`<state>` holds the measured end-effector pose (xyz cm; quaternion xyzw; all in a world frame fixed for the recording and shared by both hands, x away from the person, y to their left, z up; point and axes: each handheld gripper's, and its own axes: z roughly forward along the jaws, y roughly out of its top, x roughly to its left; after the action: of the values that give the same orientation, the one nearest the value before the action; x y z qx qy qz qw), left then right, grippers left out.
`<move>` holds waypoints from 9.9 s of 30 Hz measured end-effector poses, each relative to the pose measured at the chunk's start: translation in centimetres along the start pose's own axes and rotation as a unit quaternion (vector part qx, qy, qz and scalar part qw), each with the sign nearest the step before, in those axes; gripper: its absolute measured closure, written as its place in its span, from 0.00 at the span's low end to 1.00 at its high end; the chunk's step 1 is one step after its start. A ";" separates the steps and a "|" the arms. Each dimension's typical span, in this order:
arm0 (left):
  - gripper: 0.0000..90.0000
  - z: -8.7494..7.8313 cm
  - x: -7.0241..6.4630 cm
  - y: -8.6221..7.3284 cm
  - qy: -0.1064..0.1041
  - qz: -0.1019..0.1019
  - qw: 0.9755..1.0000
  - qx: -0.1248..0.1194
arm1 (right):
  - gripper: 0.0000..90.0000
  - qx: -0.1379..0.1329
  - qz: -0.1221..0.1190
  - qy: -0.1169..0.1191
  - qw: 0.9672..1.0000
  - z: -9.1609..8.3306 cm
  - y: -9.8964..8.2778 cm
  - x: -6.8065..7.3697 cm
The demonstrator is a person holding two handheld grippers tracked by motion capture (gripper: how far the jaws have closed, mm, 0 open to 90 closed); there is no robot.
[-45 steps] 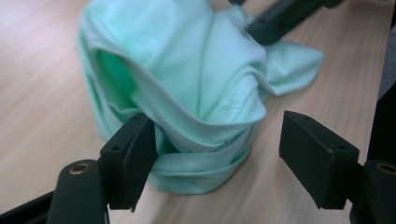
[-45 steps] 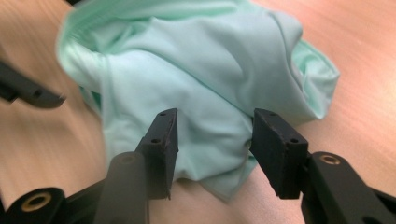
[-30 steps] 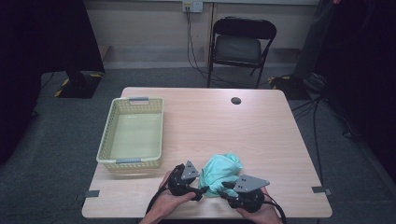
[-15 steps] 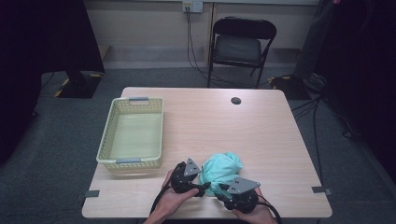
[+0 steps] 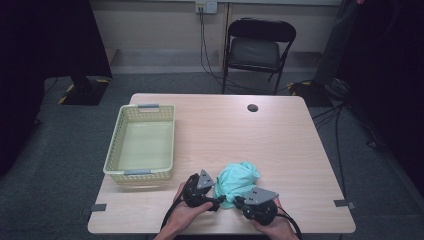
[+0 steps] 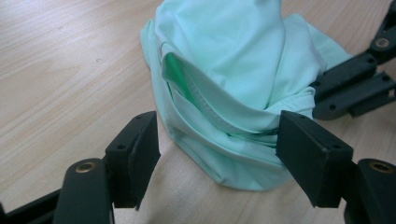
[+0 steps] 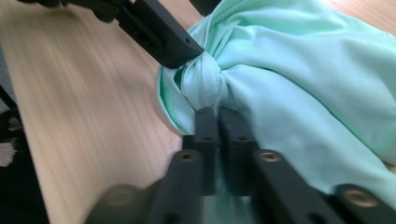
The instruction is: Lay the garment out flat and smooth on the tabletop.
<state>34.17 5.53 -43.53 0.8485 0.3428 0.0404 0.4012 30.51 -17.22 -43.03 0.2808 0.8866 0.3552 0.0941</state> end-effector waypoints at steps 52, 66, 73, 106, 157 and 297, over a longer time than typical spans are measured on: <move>0.34 0.4 -0.9 1.3 -0.017 0.030 0.999 -0.038 | 1.00 -0.050 0.107 -0.076 0.990 -2.7 -0.8 -7.4; 0.37 2.1 -1.0 1.9 -0.023 0.061 0.998 -0.022 | 1.00 -0.016 0.096 -0.033 0.995 -0.7 -1.3 -6.6; 0.49 1.7 -1.4 1.1 -0.034 0.073 0.997 -0.007 | 0.89 -0.017 0.075 -0.003 0.997 -0.7 -0.8 -5.2; 0.49 2.5 -0.6 0.8 -0.030 0.024 0.999 0.011 | 0.78 -0.030 0.022 -0.006 0.999 -2.4 -3.0 -0.6; 0.33 3.0 -3.4 1.7 -0.055 0.126 0.990 0.014 | 0.94 -0.028 0.180 -0.028 0.983 -2.5 -3.7 -7.6; 0.96 -5.4 1.1 5.6 -0.030 -0.008 0.988 -0.154 | 0.95 -0.174 0.111 0.006 0.978 -9.9 3.3 -8.8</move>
<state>36.24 7.20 -36.11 0.7746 0.3269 0.0639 0.5376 35.54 -25.99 -33.85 0.3547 0.7749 0.5142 0.0960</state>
